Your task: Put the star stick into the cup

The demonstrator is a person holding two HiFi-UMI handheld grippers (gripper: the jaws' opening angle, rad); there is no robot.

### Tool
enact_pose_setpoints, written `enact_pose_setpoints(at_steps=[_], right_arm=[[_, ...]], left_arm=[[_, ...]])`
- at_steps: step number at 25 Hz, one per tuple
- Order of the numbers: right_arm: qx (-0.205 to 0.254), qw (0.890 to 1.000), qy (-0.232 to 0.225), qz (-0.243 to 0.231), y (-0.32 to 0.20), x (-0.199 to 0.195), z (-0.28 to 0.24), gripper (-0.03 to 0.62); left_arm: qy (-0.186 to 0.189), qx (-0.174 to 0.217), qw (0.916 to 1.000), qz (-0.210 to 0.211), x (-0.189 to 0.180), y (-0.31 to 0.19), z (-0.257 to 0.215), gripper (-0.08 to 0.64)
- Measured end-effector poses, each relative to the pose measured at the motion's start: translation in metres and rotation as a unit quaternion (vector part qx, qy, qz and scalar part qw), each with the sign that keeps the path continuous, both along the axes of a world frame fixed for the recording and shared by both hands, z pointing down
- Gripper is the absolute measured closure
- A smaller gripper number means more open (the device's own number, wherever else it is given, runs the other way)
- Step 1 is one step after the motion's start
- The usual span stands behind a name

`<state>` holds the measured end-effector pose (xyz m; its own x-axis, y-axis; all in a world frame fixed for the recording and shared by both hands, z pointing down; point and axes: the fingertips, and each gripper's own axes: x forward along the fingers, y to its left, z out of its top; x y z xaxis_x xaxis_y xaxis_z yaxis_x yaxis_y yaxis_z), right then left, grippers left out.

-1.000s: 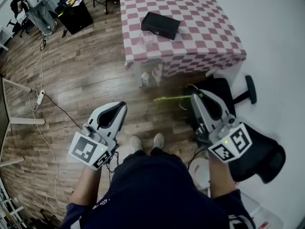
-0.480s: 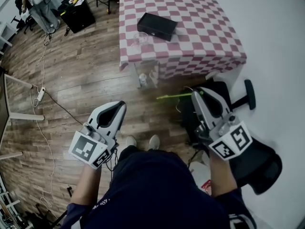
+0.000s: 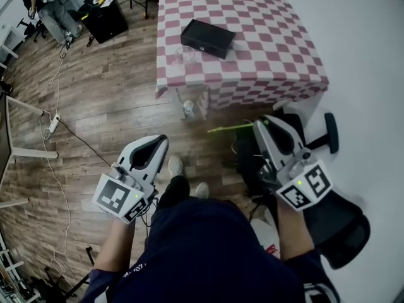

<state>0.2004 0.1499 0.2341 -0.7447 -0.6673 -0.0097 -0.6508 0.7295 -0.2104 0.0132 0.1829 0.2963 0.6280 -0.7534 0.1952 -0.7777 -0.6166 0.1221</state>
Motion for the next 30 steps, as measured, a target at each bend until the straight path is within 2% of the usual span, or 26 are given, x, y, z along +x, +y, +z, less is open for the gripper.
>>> enact_pose_setpoints(at_steps=[11,24,30], right_arm=[[-0.016,1.0,0.019,0.013,-0.07,-0.025,0.019,0.557],[-0.05,0.998,0.04,0.028,-0.193,-0.115,0.04,0.557],[-0.063,0.995,0.051,0.05,-0.239,-0.14,0.046,0.557]], left_arm=[[0.013,-0.014,0.9997,0.014,-0.025,-0.072,0.023,0.528],[0.027,-0.045,0.998,0.035,-0.111,-0.201,0.045,0.528],[0.031,-0.056,0.9964,0.055,-0.139,-0.248,0.055,0.528]])
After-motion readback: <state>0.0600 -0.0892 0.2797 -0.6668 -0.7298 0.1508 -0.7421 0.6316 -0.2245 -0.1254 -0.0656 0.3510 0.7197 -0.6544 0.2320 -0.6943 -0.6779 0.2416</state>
